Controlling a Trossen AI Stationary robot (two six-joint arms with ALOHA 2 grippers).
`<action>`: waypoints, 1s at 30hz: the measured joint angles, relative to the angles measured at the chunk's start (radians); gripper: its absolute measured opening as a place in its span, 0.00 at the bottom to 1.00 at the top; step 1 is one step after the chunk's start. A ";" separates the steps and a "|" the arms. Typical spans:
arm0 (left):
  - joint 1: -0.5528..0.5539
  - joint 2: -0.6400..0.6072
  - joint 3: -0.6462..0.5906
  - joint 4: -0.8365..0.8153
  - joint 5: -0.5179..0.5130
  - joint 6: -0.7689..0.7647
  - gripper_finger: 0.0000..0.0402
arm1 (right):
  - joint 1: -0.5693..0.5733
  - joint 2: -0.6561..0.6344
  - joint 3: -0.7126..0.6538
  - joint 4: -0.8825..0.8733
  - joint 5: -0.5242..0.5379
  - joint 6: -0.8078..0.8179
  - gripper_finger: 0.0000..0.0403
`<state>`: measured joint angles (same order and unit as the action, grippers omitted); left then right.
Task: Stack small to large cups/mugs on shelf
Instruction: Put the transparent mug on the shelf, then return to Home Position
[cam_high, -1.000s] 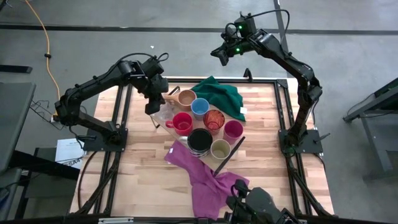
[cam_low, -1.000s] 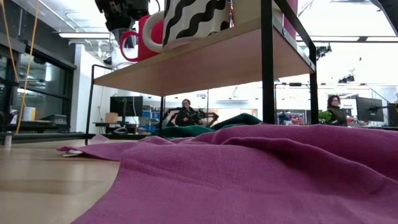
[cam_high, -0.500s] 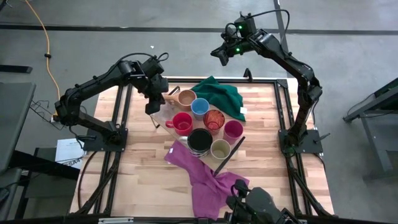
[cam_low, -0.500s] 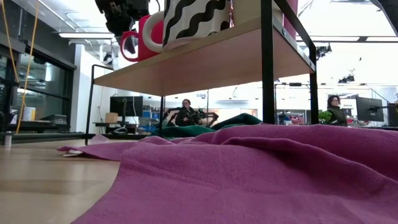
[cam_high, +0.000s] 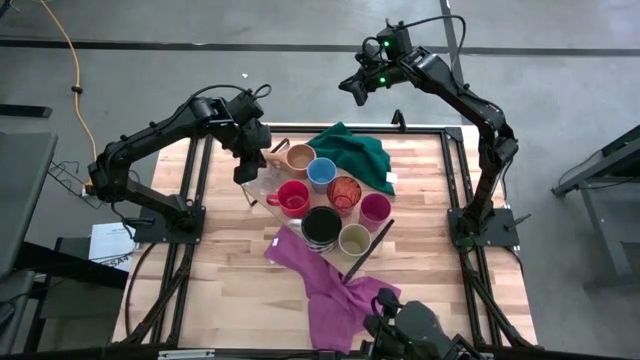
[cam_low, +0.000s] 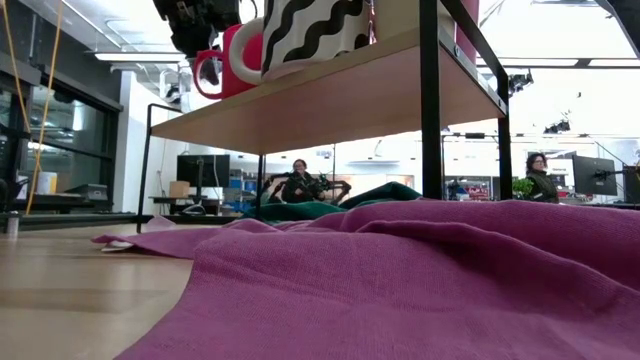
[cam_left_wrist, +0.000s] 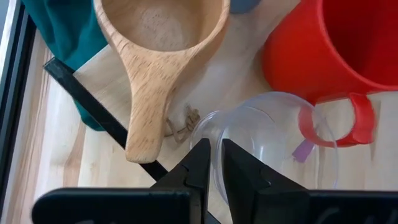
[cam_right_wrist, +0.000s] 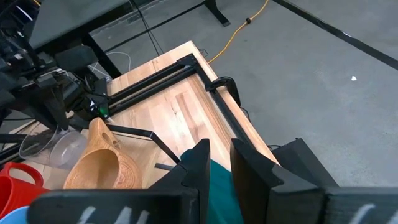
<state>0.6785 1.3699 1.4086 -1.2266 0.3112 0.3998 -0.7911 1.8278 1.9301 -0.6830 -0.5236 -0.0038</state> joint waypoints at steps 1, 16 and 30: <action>0.000 -0.003 0.000 0.001 0.008 0.005 0.08 | 0.000 0.000 0.000 0.000 0.000 0.000 0.14; 0.002 -0.080 0.000 0.042 0.003 0.004 0.08 | 0.000 0.000 0.000 0.002 0.000 0.007 0.14; 0.003 -0.283 0.000 0.331 0.003 -0.046 0.08 | -0.001 -0.054 0.000 0.299 -0.186 0.213 0.14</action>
<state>0.6811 1.0872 1.4086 -0.8958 0.3143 0.3540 -0.7926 1.7742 1.9301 -0.3840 -0.7091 0.2094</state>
